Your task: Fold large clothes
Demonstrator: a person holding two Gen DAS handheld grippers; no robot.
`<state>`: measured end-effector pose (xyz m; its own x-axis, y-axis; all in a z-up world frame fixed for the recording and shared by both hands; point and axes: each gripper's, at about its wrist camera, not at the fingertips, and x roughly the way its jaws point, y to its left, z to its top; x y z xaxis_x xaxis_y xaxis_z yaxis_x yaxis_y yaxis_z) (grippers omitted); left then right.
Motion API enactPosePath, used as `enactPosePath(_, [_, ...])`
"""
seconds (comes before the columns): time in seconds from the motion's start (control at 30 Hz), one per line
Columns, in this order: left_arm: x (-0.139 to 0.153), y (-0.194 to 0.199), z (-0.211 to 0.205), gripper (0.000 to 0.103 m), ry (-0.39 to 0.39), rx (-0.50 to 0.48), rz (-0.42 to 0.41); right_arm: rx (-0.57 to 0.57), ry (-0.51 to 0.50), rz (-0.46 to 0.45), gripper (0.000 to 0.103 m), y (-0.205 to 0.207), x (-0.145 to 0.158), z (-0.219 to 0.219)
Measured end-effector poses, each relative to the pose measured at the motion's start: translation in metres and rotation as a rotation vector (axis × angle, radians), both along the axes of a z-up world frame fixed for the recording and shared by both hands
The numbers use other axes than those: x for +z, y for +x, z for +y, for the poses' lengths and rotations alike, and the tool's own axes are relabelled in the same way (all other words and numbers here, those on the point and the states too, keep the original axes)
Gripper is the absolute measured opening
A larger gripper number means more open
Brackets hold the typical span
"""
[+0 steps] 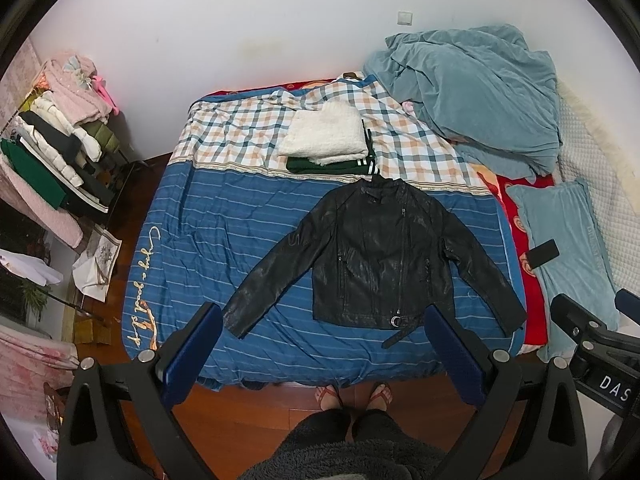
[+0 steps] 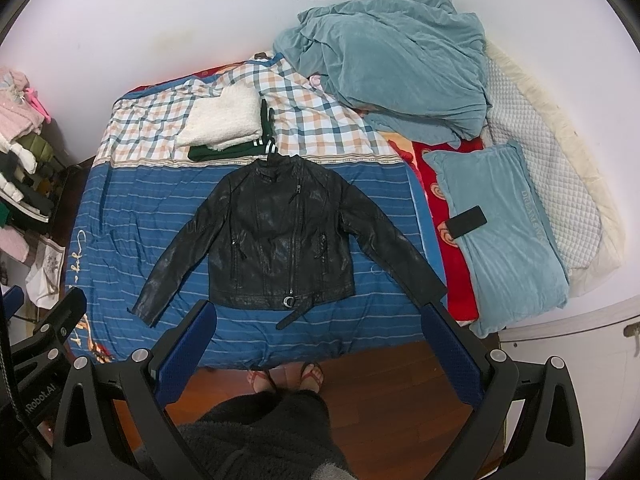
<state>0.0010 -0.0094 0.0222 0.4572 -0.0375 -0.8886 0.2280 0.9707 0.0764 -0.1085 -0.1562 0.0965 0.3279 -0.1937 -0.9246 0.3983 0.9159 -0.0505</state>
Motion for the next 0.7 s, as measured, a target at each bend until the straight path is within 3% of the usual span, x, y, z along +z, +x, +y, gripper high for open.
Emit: enactPosePath(0.7, [0.0005, -0.0008, 0.0006, 0.103, -0.003, 0.0, -0.006, 0.0, -0.003, -0.004, 0.103, 0.0004, 0.0038, 0.0012])
